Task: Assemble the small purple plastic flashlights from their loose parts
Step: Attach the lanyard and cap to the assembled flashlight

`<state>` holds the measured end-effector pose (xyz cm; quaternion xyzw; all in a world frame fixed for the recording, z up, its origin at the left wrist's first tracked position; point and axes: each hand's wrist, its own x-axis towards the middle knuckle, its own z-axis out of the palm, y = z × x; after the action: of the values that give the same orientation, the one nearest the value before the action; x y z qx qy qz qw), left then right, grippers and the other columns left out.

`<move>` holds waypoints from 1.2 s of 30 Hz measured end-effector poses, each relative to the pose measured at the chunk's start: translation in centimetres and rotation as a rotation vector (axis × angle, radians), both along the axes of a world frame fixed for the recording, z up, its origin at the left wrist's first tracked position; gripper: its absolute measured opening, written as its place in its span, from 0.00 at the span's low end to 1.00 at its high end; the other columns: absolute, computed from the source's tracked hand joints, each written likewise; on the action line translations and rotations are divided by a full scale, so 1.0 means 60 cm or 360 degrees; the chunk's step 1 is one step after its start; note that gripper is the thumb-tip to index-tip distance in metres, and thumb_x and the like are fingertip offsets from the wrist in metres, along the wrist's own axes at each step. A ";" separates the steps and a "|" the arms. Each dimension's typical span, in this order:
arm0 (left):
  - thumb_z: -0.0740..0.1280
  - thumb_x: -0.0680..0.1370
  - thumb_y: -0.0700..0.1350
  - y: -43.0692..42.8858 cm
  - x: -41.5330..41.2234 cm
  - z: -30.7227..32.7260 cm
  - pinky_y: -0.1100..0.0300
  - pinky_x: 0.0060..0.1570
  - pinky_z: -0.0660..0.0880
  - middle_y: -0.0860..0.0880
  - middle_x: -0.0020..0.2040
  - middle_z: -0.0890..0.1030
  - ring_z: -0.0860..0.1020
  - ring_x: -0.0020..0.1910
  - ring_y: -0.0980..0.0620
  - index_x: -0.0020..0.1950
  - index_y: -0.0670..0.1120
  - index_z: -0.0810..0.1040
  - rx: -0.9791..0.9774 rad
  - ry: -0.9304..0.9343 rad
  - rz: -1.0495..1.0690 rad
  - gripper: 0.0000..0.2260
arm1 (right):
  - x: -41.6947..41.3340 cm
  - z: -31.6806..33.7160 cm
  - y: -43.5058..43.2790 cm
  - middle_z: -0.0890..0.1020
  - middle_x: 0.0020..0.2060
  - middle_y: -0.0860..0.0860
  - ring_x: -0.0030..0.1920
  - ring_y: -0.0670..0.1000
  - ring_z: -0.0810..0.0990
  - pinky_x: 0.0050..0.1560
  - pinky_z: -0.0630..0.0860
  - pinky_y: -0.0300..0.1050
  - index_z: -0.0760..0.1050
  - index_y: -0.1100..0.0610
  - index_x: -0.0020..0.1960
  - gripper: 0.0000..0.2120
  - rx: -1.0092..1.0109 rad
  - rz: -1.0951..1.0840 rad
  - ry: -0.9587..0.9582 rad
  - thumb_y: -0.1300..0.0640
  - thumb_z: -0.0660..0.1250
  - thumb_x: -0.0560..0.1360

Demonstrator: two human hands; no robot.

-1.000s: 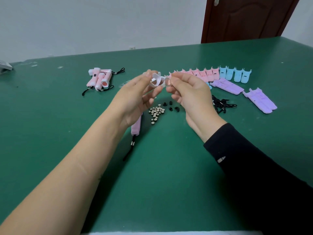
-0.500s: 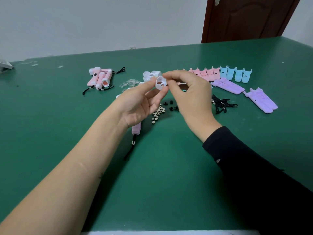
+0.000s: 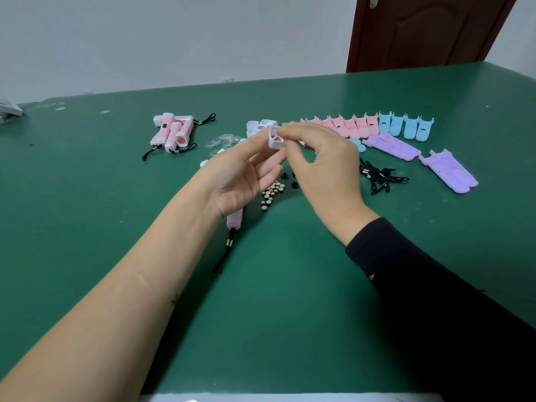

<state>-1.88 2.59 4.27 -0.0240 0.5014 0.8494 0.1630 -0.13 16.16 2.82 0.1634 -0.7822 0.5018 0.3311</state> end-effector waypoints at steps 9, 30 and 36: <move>0.65 0.80 0.45 -0.002 0.001 0.001 0.57 0.64 0.74 0.50 0.52 0.82 0.81 0.52 0.54 0.64 0.44 0.76 0.0065 0.0081 0.0011 0.13 | -0.002 -0.008 -0.007 0.83 0.56 0.50 0.60 0.52 0.79 0.66 0.64 0.32 0.82 0.59 0.55 0.15 0.0193 0.0034 0.0037 0.70 0.63 0.74; 0.62 0.82 0.48 0.001 0.004 -0.003 0.67 0.37 0.77 0.52 0.45 0.85 0.81 0.34 0.60 0.53 0.48 0.78 -0.0116 0.0100 -0.0089 0.07 | -0.009 -0.007 0.002 0.80 0.45 0.49 0.50 0.52 0.77 0.54 0.71 0.40 0.84 0.55 0.50 0.07 0.0205 -0.0019 0.0127 0.59 0.69 0.75; 0.61 0.82 0.48 0.002 0.007 -0.002 0.68 0.35 0.77 0.51 0.45 0.85 0.80 0.32 0.60 0.52 0.48 0.77 -0.0134 0.0075 -0.0097 0.07 | -0.011 -0.007 0.005 0.79 0.47 0.51 0.50 0.53 0.77 0.56 0.71 0.44 0.83 0.56 0.49 0.06 0.0247 0.0022 0.0147 0.61 0.69 0.74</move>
<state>-1.48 2.70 4.18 0.0043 0.5409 0.8225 0.1757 -0.80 16.47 2.43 0.2169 -0.8016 0.4338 0.3495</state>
